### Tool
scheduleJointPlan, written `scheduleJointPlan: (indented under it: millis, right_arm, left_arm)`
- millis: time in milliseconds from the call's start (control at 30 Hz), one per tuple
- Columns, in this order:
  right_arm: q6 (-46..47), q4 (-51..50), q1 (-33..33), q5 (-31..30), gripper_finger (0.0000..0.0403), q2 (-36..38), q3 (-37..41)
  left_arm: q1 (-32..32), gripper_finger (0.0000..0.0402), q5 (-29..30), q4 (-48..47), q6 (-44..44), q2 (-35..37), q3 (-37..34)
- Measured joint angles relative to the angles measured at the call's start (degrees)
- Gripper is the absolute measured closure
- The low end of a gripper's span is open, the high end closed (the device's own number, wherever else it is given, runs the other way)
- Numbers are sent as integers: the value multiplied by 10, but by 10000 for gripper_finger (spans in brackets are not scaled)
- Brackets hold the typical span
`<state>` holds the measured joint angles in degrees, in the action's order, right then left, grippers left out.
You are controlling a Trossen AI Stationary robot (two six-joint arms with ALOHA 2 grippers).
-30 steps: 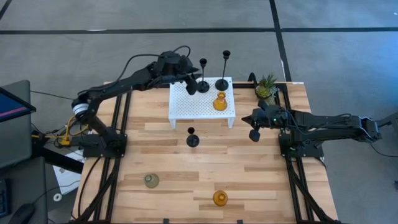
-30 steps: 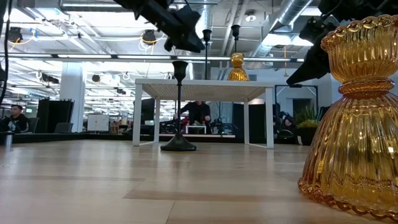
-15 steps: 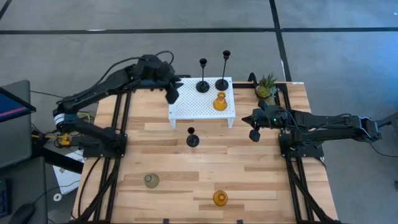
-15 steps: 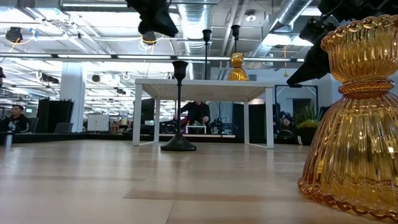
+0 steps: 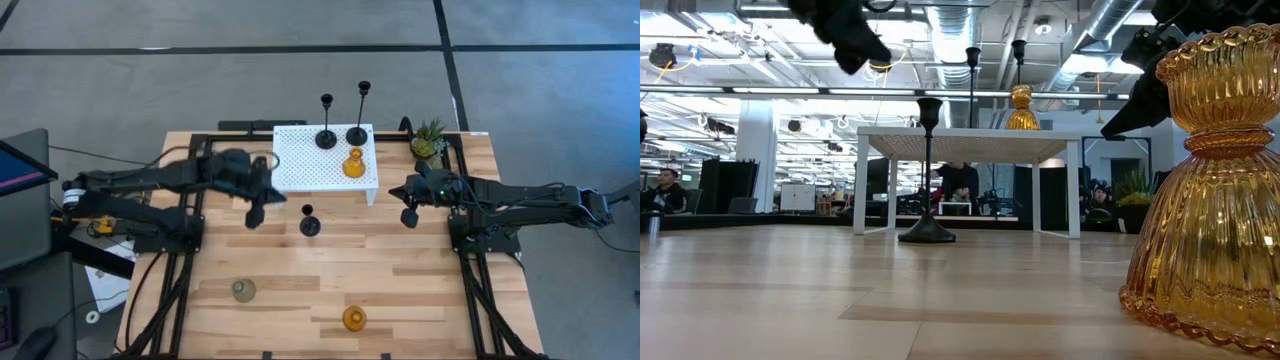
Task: Pick & Place candle stick holders
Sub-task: Put the black candle holder on the shelf
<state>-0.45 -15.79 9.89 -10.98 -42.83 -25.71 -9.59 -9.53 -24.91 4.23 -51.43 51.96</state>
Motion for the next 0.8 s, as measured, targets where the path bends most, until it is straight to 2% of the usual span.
scheduleJointPlan:
  millis: [367, 433, 567, 700, 800]
  right_arm:
    - [0, 1, 0, 0, 403, 0, 0]
    - [0, 2, 0, 0, 403, 0, 0]
    - [0, 14, 0, 0, 403, 0, 0]
    - [0, 15, 0, 4, 403, 0, 0]
    - [0, 15, 0, 4, 403, 0, 0]
  left_arm:
    - [84, 395, 3, 197, -2, 4, -175]
    - [95, 396, 21, 240, -2, -5, -197]
    - [128, 397, 142, 324, -4, -35, -226]
    - [190, 398, 292, 359, -30, -83, -227]
    - [242, 398, 358, 364, -57, -119, -228]
